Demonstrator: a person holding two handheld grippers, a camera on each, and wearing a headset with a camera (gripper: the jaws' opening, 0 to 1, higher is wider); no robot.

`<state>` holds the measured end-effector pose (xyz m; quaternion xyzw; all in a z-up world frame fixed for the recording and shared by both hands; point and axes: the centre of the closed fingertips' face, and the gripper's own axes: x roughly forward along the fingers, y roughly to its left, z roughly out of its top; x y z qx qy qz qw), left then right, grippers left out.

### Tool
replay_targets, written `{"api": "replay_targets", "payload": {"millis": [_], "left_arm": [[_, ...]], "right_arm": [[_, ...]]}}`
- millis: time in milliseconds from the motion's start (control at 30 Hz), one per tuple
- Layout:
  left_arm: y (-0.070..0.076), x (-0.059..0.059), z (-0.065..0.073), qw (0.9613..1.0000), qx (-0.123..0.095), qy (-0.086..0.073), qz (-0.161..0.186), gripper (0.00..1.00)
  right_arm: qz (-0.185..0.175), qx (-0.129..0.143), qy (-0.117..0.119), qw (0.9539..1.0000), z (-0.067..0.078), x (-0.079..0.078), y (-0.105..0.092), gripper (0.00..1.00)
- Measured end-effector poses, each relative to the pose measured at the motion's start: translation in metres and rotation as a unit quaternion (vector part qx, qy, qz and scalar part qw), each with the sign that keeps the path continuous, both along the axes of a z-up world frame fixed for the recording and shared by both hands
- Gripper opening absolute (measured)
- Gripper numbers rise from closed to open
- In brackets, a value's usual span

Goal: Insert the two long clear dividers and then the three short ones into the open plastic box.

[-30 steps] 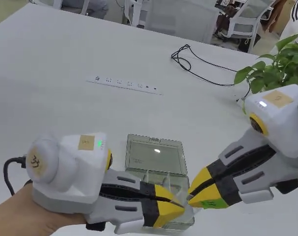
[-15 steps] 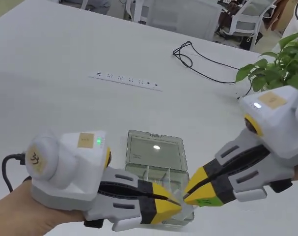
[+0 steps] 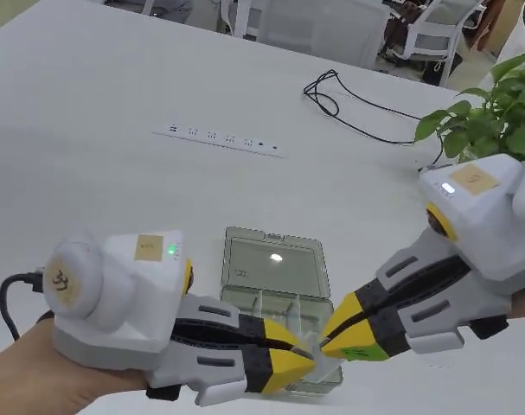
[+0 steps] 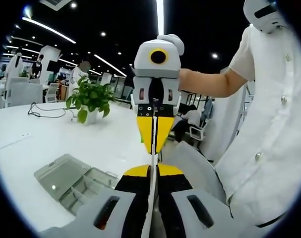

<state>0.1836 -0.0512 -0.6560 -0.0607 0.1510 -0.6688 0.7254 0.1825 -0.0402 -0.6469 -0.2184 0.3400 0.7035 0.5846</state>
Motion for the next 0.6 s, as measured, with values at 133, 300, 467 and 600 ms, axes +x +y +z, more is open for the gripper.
{"api": "replay_targets", "payload": {"millis": [133, 300, 467, 600], "left_arm": [[0.002, 0.001, -0.002, 1.0, 0.004, 0.001, 0.005, 0.02], [0.005, 0.002, -0.008, 0.9998, 0.018, -0.001, 0.011, 0.07], [0.01, 0.004, -0.014, 0.9994, 0.027, 0.002, 0.02, 0.12], [0.014, 0.008, -0.018, 0.9989, 0.036, 0.002, 0.03, 0.17]], "right_arm": [[-0.005, 0.001, -0.002, 1.0, 0.0, 0.002, -0.001, 0.03], [-0.014, 0.001, -0.007, 0.9999, 0.0, 0.006, -0.003, 0.03], [-0.02, -0.001, -0.014, 0.9997, 0.0, 0.011, -0.006, 0.03], [-0.026, -0.005, -0.02, 0.9995, -0.002, 0.015, -0.008, 0.03]]}}
